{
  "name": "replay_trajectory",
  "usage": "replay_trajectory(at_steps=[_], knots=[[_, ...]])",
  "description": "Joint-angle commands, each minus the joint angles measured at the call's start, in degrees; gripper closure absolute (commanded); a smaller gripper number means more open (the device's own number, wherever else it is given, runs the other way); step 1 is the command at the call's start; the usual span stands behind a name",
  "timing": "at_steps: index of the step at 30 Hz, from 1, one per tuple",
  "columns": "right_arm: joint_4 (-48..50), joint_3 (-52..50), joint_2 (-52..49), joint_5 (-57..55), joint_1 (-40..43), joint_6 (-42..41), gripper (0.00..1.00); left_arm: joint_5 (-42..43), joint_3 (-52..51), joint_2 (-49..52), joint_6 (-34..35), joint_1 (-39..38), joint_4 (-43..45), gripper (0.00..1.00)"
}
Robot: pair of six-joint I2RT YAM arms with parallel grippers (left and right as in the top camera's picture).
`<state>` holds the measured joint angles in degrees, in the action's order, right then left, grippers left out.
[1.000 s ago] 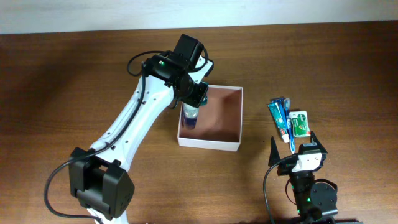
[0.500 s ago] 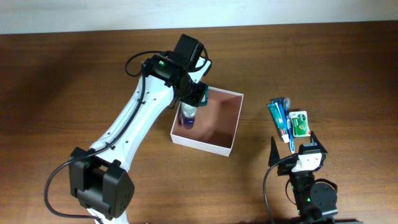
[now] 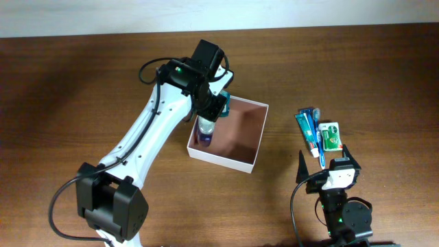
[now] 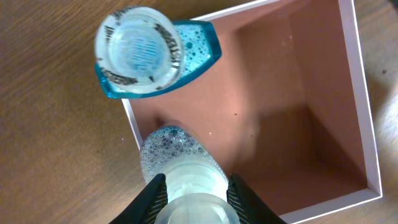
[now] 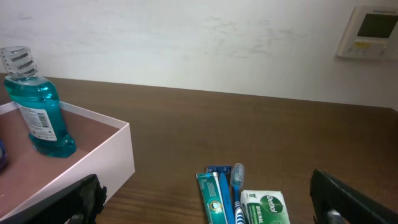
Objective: Pack container
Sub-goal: 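Lower the soap bottle into the box beside the mouthwash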
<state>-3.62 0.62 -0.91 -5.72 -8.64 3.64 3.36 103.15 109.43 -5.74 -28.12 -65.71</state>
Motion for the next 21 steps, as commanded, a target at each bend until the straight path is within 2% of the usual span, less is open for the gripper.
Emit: replay_trajectory(at_steps=[1, 10, 21], knots=[[-0.5, -0.3, 0.5, -0.3, 0.5, 0.2, 0.02, 4.0, 1.9, -0.3, -9.5, 0.0, -0.1, 0.8], [-0.5, -0.3, 0.5, -0.3, 0.5, 0.2, 0.02, 8.0, 1.9, -0.3, -18.4, 0.0, -0.1, 0.79], [-0.5, -0.3, 0.5, -0.3, 0.5, 0.2, 0.02, 8.0, 1.9, 0.9, -19.7, 0.0, 1.5, 0.8]])
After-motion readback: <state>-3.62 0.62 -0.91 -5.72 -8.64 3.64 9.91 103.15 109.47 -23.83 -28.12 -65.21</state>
